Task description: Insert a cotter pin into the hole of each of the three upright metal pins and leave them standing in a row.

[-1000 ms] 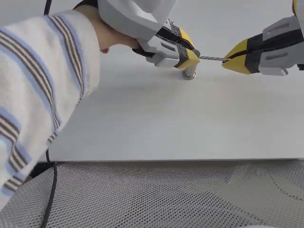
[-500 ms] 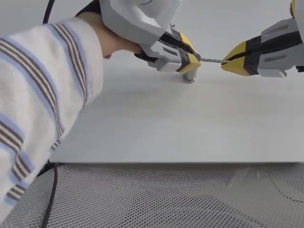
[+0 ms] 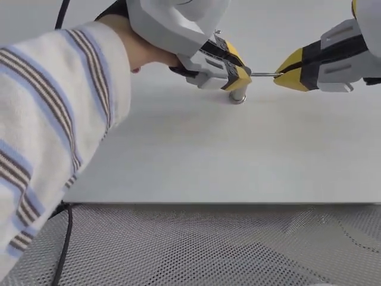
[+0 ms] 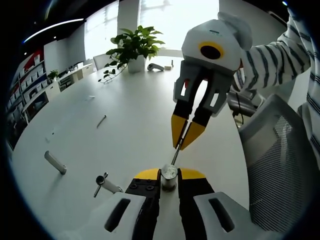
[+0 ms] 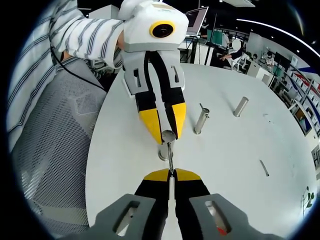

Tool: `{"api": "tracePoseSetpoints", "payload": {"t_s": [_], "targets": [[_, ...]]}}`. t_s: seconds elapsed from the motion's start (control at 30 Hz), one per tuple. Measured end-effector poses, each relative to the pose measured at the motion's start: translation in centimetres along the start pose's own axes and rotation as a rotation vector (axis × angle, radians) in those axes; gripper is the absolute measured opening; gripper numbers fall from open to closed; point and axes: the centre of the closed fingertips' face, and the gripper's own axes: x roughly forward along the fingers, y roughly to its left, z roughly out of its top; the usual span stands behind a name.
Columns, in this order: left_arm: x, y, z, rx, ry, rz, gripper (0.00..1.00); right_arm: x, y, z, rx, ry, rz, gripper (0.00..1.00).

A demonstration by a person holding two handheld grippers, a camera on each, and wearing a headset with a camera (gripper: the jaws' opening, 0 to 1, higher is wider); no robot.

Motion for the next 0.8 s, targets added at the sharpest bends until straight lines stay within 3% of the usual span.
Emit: {"api": "tracePoseSetpoints", "payload": {"t_s": [0.2,0.43,0.47,0.5,0.67,0.73,0.8], "targets": [[0.2,0.0,0.1,0.000,0.002,0.005,0.09,0.8,0.2,0.3,0.006,-0.001,0.009,0.00],[0.3,-0.1,0.2,-0.003,0.003,0.004,0.09,2.5,0.1,1.7,0.002,-0.039,0.028,0.00],[0.4,-0.2,0.3,-0.001,0.003,0.002,0.09,2.7,0.4,2.0,-0.010,-0.045,0.037,0.00],[0.3,-0.2,0.2,0.001,0.005,0.003,0.09,2.8,0.2,2.3,-0.075,-0.041,0.046,0.00],[0.2,-0.2,0.2,-0.011,0.003,0.003,0.09,2.4,0.2,2.1,-0.043,-0.066,0.039,0.00],[0.3,-0.3,0.2,-0.010,0.004,0.003,0.09,2.3,0.0,2.2,-0.039,-0.084,0.011,0.06],[0.3,-0.3,0.2,-0.010,0.004,0.003,0.09,2.1,0.1,1.7,-0.035,-0.070,0.010,0.13]]}}
